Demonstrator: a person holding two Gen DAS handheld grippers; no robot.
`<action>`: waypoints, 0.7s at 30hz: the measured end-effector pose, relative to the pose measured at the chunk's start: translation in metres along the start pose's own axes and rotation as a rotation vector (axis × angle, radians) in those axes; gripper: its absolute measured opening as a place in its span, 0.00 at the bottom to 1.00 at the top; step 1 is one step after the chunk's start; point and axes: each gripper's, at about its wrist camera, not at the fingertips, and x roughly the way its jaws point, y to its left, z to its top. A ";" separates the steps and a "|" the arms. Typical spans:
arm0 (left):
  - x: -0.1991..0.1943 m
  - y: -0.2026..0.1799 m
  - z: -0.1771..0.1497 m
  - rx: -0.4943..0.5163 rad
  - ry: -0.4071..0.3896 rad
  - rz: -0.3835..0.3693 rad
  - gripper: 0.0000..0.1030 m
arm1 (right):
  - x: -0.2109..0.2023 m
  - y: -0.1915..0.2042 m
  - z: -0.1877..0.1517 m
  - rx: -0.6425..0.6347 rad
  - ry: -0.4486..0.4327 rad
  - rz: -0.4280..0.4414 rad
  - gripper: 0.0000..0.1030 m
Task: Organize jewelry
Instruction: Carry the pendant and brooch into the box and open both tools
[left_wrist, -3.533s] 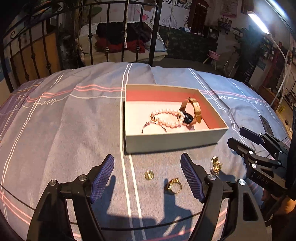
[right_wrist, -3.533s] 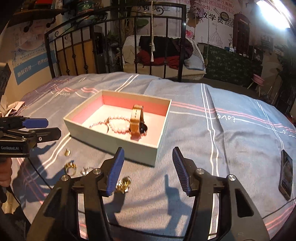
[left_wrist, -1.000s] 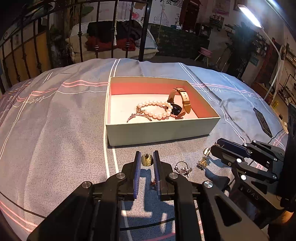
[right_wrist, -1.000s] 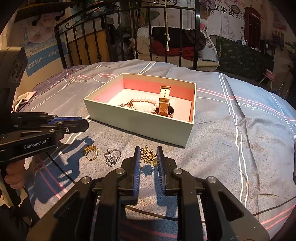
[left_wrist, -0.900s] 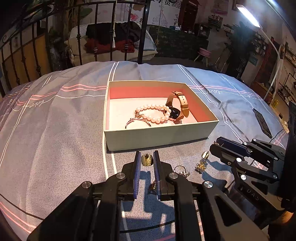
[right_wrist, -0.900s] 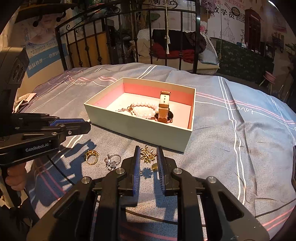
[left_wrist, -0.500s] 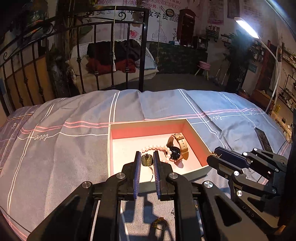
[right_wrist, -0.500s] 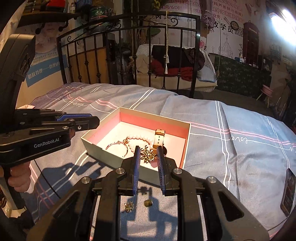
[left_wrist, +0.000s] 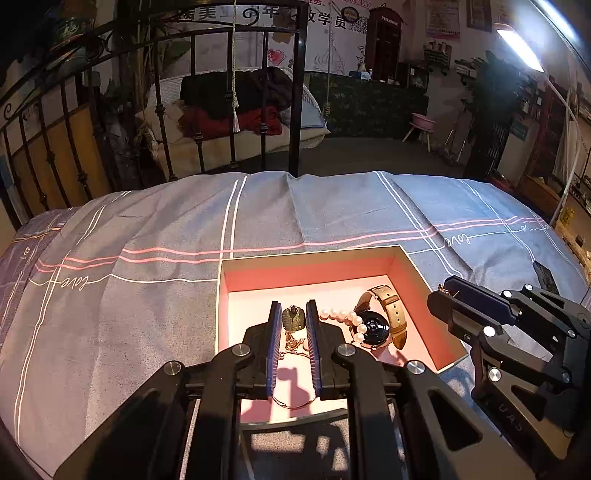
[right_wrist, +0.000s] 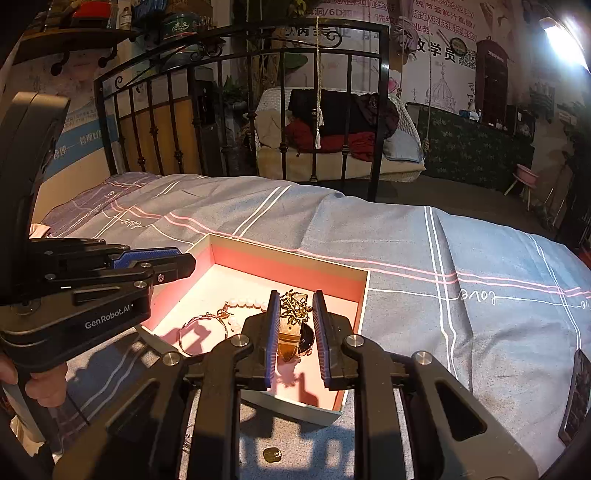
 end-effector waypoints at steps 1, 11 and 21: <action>0.003 0.001 0.000 -0.002 0.005 0.000 0.13 | 0.002 0.000 0.000 0.002 0.005 -0.001 0.18; 0.026 0.007 -0.002 -0.014 0.061 0.011 0.13 | 0.021 -0.001 0.000 0.010 0.040 0.004 0.18; 0.041 0.007 -0.007 -0.017 0.102 0.016 0.13 | 0.033 -0.004 -0.001 0.016 0.065 0.003 0.18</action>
